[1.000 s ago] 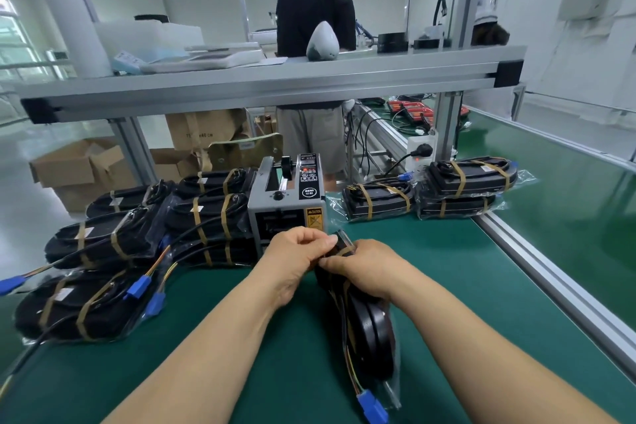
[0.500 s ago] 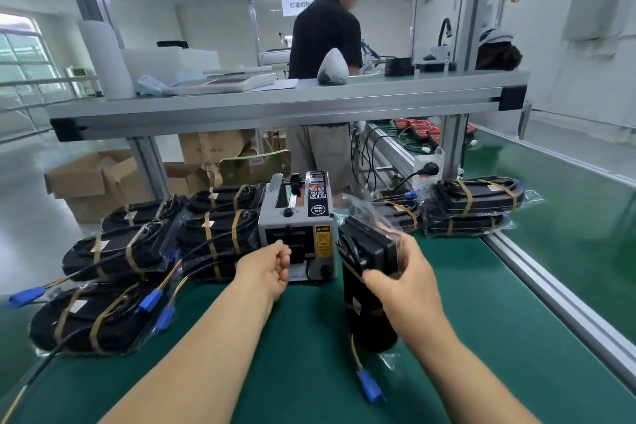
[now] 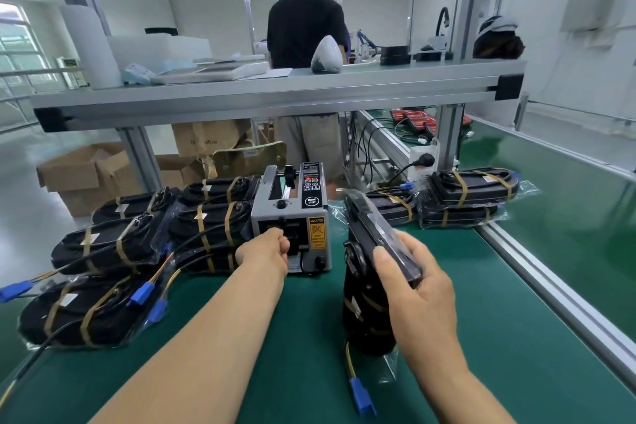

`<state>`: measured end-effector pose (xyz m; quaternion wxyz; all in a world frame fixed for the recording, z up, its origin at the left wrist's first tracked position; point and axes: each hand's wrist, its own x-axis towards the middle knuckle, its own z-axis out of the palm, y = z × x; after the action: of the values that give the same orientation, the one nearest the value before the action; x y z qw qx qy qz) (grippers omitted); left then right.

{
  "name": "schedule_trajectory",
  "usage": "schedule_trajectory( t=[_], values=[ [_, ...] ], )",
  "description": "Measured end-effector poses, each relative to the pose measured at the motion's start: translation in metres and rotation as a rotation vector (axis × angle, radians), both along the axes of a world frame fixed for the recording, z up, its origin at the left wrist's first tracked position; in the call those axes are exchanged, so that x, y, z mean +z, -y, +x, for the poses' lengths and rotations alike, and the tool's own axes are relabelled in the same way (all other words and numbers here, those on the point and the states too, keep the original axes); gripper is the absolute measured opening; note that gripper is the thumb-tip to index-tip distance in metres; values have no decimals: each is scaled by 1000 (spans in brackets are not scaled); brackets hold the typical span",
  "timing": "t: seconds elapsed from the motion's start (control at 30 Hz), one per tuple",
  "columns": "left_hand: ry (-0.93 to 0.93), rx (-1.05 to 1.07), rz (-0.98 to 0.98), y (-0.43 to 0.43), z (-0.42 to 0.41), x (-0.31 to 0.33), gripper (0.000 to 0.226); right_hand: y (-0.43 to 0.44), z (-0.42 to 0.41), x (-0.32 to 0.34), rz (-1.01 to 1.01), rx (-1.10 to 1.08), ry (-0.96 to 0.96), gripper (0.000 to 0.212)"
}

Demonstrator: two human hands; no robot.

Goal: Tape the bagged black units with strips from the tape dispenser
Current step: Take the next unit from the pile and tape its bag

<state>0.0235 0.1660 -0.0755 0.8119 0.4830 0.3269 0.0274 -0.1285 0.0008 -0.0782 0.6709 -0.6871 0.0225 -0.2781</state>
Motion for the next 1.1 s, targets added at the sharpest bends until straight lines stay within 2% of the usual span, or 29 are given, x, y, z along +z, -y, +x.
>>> schedule_trajectory(
  t=[0.07,0.17,0.33,0.4,0.57,0.8,1.1],
  values=[
    [30,79,-18,3,-8,2,25,-2,-2,2,34,-23,-2,18],
    [112,57,70,5,-31,8,20,-2,-4,6,91,-38,-30,38],
    [539,-504,212,9,-91,37,21,1,-1,4,146,-61,-42,42],
    [611,-686,353,15,-108,53,12,0,0,3,165,-57,-40,46],
    [604,-832,576,33,-116,75,30,-3,-1,0,205,-34,-10,47],
    [572,-818,672,41,-111,66,9,-7,-2,-3,163,-26,22,47],
    [560,-785,701,43,-108,61,12,-9,-8,3,126,-43,28,41]
  ],
)
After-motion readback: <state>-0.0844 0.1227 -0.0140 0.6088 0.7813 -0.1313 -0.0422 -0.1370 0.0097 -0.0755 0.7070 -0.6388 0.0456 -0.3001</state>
